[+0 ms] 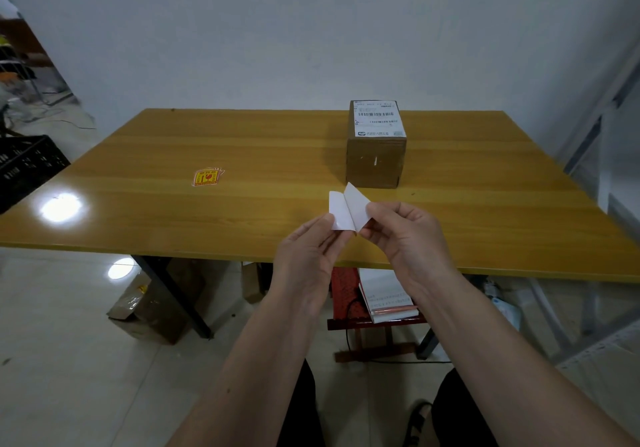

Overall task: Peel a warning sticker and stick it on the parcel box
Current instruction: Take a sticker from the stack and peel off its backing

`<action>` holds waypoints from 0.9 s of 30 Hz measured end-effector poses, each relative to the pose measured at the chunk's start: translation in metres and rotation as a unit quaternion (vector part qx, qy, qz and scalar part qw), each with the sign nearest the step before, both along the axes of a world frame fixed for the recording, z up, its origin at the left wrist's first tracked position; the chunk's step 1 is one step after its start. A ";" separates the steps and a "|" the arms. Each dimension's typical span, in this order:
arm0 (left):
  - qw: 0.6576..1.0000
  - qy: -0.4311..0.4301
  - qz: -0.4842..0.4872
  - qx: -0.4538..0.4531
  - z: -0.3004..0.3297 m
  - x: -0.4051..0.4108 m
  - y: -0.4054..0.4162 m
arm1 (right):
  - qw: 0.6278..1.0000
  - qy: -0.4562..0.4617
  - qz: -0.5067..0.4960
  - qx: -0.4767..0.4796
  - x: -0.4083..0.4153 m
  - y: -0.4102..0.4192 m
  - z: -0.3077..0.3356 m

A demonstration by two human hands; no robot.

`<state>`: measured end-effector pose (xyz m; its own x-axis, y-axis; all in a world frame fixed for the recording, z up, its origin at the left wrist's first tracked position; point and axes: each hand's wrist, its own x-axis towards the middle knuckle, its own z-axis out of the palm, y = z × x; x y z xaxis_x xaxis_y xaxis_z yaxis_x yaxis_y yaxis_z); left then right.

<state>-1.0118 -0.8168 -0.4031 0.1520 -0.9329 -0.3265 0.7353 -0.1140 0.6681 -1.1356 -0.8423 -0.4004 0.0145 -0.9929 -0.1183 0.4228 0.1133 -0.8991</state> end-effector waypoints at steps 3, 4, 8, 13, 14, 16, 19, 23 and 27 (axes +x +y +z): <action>1.000 0.003 0.004 0.003 -0.001 0.001 0.000 | 1.000 -0.002 0.000 0.003 -0.001 0.000 0.000; 1.000 0.004 0.005 0.006 -0.002 0.001 0.000 | 1.000 -0.003 -0.001 0.004 -0.001 0.000 0.000; 1.000 0.012 0.010 0.015 -0.003 0.001 0.000 | 1.000 -0.011 -0.007 0.005 -0.002 0.000 0.000; 0.999 0.020 0.031 0.022 -0.005 0.002 -0.003 | 1.000 -0.008 -0.014 0.008 -0.004 -0.001 0.000; 0.999 0.022 0.035 0.024 -0.005 0.002 -0.003 | 1.000 -0.007 -0.015 0.010 -0.005 -0.001 0.000; 0.998 0.029 0.042 0.029 -0.006 0.003 -0.003 | 1.000 -0.007 -0.021 0.013 -0.006 -0.002 0.000; 0.998 0.028 0.048 0.033 -0.008 0.003 -0.004 | 0.999 -0.004 -0.033 0.020 -0.008 -0.004 0.000; 0.998 0.016 0.044 0.039 -0.012 0.005 -0.005 | 0.999 0.008 -0.041 0.025 -0.011 -0.006 -0.001; 0.997 -0.029 0.041 0.066 -0.012 0.005 -0.005 | 0.995 0.041 -0.081 0.045 -0.017 -0.012 -0.004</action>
<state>-1.0067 -0.8219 -0.4156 0.2479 -0.8663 -0.4337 0.7067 -0.1445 0.6926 -1.1528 -0.8542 -0.4041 -0.1577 -0.9667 -0.2014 0.3672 0.1320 -0.9207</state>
